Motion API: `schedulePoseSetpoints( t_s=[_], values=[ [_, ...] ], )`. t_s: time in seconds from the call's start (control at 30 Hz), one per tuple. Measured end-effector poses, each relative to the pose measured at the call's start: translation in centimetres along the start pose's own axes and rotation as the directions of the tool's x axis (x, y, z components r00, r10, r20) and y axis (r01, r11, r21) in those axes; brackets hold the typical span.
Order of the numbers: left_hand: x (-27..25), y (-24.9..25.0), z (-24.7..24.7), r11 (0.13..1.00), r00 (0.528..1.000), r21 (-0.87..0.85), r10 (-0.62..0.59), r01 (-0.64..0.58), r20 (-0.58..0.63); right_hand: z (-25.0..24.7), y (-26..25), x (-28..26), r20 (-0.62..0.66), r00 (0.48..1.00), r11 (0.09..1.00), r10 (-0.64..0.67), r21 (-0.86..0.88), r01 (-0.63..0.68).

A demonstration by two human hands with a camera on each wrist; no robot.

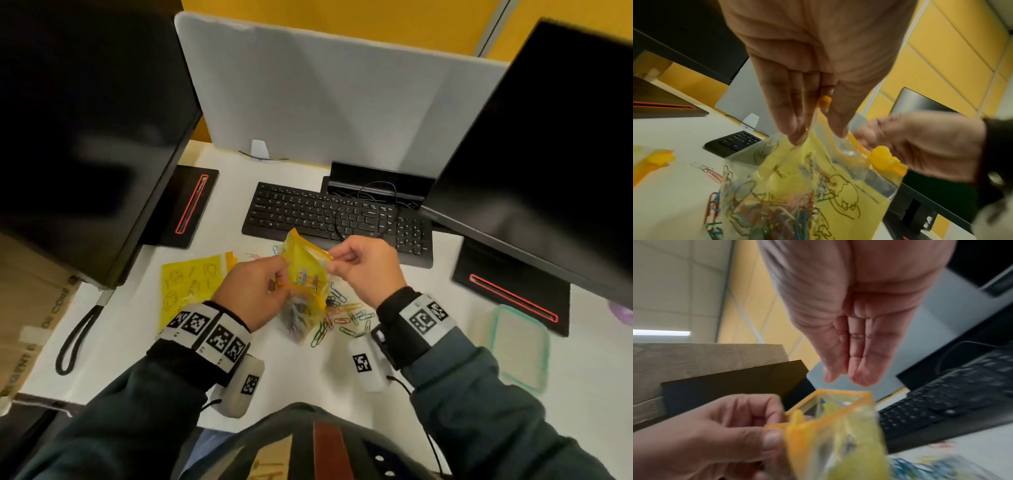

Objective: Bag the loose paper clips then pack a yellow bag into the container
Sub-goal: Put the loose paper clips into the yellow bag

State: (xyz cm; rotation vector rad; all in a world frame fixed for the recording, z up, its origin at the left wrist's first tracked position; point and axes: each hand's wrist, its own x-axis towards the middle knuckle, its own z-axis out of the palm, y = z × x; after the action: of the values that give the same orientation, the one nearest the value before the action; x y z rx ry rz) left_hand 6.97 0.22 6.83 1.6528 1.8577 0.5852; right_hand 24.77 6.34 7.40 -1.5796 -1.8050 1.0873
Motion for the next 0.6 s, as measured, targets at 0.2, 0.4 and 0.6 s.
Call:
schedulePoseSetpoints(
  t_s=[0.2,0.4,0.6],
  values=[
    [-0.7,-1.1,-1.6,0.996,0.992,-0.045,-0.078,0.074,-0.096,-1.5,8.5,-3.9,0.158,0.915,0.830,0.372,-0.499,-0.251],
    [-1.5,-2.9,-2.5,0.989,0.979,-0.068,-0.143,0.134,-0.148,0.7,10.7,-4.1,0.139,0.925,0.837,0.354,-0.489,-0.247],
    [-2.2,-3.0,-2.5,0.988,0.975,-0.043,-0.155,0.150,-0.158,2.7,9.8,-0.9,0.214,0.966,0.863,0.148,-0.505,-0.020]
  ],
)
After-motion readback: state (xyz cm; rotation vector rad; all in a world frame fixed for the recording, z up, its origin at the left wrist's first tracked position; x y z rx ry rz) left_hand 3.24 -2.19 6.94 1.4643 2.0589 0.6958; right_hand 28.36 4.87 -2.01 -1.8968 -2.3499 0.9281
